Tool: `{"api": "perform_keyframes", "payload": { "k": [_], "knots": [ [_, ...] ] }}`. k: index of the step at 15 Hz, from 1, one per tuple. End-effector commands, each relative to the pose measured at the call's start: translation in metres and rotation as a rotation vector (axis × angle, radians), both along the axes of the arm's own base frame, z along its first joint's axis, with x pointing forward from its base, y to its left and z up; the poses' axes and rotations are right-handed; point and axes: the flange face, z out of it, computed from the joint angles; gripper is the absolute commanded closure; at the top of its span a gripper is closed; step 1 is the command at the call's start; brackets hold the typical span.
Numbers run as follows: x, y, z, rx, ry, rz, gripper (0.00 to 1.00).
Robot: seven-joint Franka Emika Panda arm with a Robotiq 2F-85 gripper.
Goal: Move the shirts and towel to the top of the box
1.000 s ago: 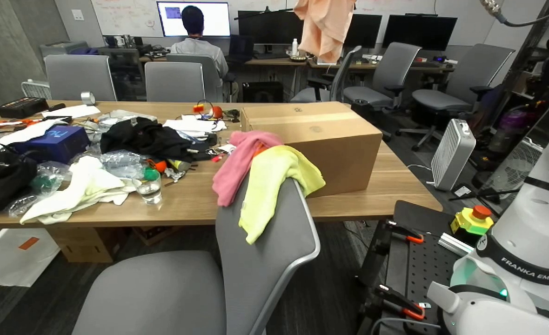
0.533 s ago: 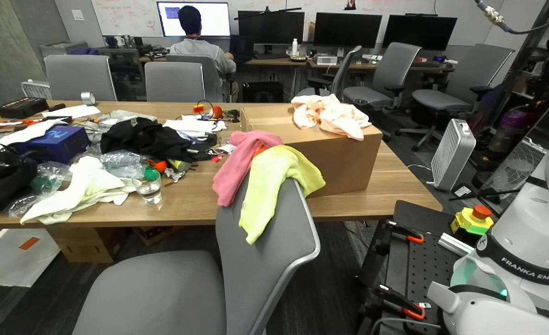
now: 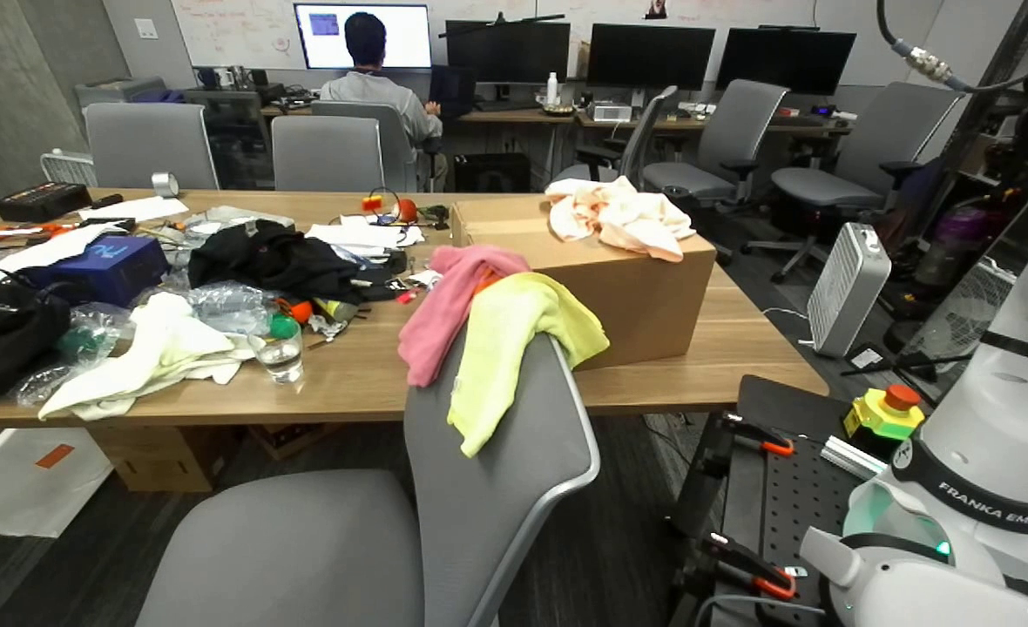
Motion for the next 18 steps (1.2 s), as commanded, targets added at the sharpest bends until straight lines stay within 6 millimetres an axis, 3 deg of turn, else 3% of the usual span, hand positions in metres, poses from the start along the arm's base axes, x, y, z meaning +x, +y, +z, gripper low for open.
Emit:
{"api": "perform_keyframes", "payload": {
  "k": [1,6,14,18],
  "knots": [
    [-0.016,0.057,-0.022,0.063,0.132,0.155,0.00],
    [-0.035,0.105,-0.055,0.163,0.394,0.315,0.00],
    [-0.061,0.125,-0.106,0.154,0.714,0.460,0.00],
    [-0.070,0.151,-0.130,0.167,0.769,0.566,0.00]
  ]
}}
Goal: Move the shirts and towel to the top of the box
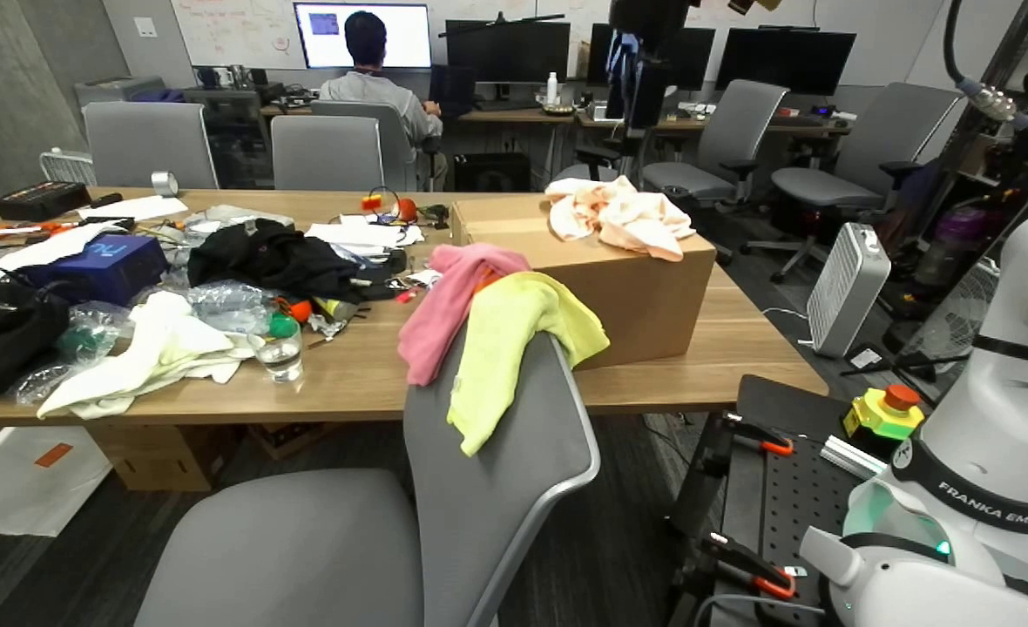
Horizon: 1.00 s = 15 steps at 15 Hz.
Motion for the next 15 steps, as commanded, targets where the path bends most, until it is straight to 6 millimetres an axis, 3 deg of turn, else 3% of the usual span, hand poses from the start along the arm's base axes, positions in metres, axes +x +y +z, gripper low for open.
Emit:
{"api": "perform_keyframes", "payload": {
  "k": [1,9,15],
  "knots": [
    [-0.017,0.026,-0.012,0.057,0.031,0.102,0.00],
    [-0.042,0.108,-0.052,0.190,0.167,0.225,0.00],
    [-0.057,0.156,-0.078,0.229,0.145,0.304,0.00]
  ]
}}
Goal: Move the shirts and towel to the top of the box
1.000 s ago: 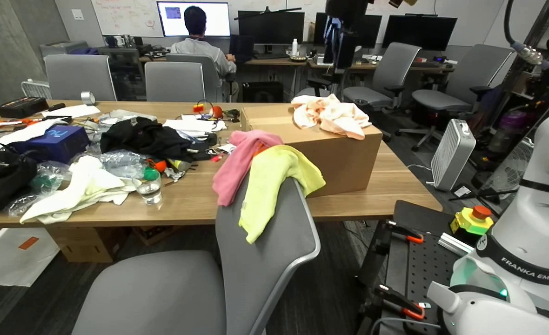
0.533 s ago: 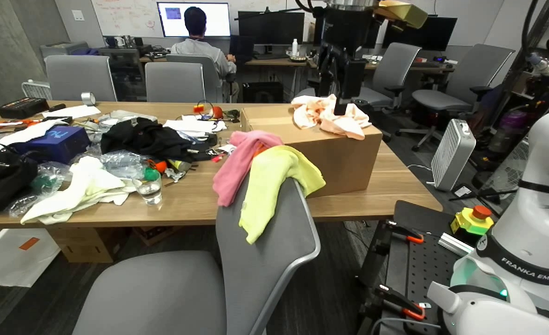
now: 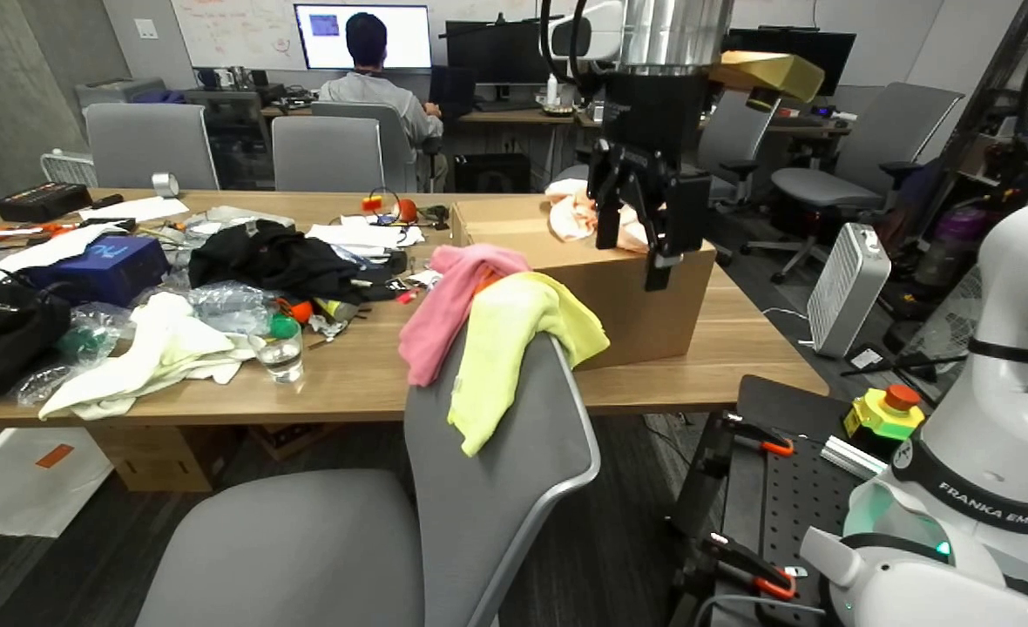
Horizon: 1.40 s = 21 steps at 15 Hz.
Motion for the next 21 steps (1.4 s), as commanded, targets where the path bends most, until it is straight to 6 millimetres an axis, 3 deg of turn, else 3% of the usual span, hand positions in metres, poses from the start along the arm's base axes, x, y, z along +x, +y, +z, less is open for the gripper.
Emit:
{"api": "perform_keyframes", "payload": {
  "k": [1,9,15,21],
  "knots": [
    [-0.009,0.025,-0.009,0.046,-0.060,0.041,0.00],
    [-0.012,0.063,-0.049,0.055,-0.234,0.085,0.00],
    [-0.001,0.071,-0.066,0.030,-0.348,0.079,0.00],
    [0.010,0.066,-0.066,0.000,-0.407,0.033,0.00]
  ]
}}
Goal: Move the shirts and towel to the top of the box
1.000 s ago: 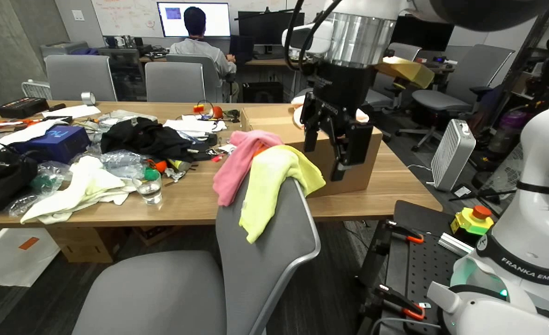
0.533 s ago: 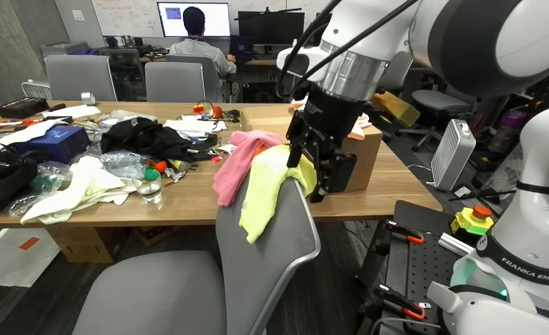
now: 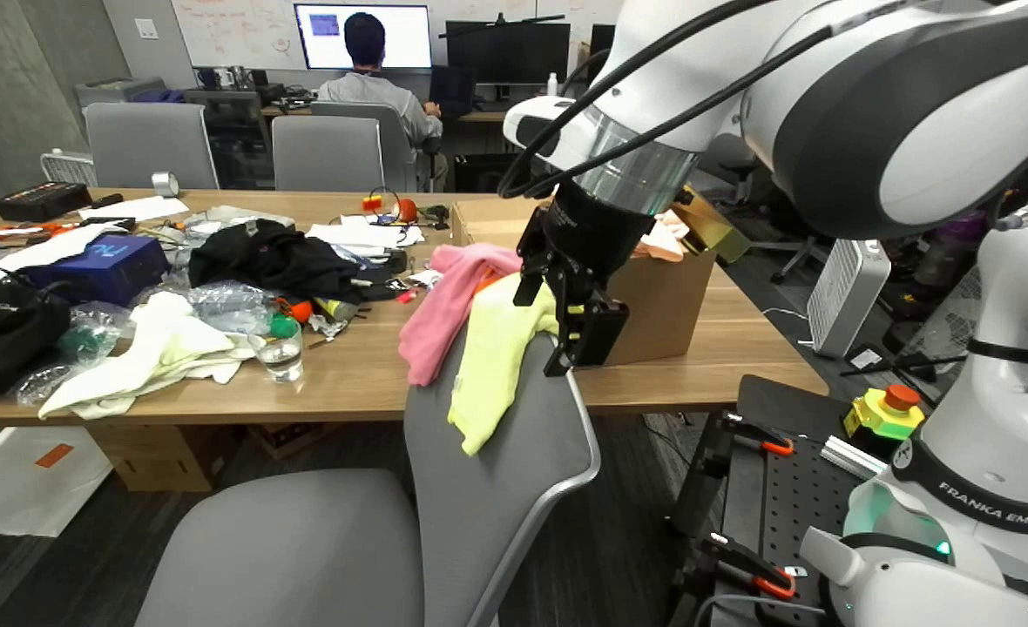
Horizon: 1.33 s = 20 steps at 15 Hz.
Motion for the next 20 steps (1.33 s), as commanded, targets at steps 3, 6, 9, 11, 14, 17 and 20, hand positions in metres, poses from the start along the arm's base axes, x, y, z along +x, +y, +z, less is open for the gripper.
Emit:
{"api": "perform_keyframes", "payload": {
  "k": [3,6,9,11,14,17,20],
  "knots": [
    [0.010,-0.002,0.005,-0.007,-0.063,-0.049,0.00],
    [0.013,-0.005,0.003,-0.018,-0.087,-0.070,0.00],
    [0.019,-0.008,-0.001,-0.037,-0.129,-0.093,0.00],
    [0.023,-0.010,-0.005,-0.055,-0.147,-0.112,0.00],
    [0.026,-0.012,-0.011,-0.080,-0.161,-0.131,0.00],
    [0.028,-0.013,-0.016,-0.094,-0.159,-0.145,0.27],
    [0.028,-0.013,-0.016,-0.090,-0.161,-0.158,0.51]
  ]
}}
